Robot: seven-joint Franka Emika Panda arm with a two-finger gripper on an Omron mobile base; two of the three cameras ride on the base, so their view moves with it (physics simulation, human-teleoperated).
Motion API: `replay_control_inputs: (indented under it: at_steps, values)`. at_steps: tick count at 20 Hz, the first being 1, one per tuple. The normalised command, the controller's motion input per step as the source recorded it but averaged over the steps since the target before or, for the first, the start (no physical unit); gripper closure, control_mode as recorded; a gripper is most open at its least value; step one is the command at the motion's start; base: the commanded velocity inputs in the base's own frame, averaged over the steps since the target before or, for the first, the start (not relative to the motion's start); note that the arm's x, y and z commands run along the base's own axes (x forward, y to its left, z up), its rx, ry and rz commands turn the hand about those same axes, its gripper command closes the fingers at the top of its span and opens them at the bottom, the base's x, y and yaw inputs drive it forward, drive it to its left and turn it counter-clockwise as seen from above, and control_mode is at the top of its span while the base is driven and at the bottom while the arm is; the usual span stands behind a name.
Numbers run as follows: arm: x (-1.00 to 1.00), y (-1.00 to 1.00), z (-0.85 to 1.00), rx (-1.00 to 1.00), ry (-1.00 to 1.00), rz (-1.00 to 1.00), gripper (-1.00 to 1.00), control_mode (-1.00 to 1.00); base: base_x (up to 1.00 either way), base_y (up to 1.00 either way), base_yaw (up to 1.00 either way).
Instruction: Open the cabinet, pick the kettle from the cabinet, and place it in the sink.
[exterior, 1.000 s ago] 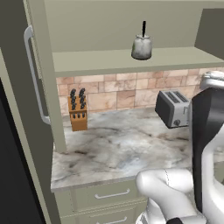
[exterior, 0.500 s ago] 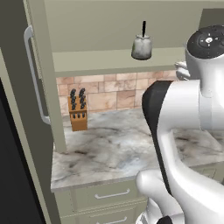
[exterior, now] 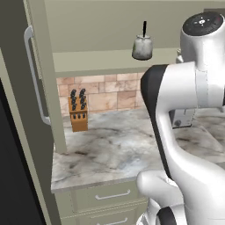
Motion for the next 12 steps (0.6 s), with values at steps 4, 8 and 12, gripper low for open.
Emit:
replay_control_inputs:
  at_steps: [4,8,12]
  values:
    - [0.21,-0.02,-0.17,0.14,-0.24,-0.17,-1.00,-1.00,0.00,0.00,0.00]
    - [0.21,0.00,-0.23,0.00,-0.36,-0.24,-1.00,-1.00,0.00,0.00,0.00]
    - [0.35,-0.03,-0.19,0.00,-0.26,-0.34,-1.00,-1.00,0.00,0.00,0.00]
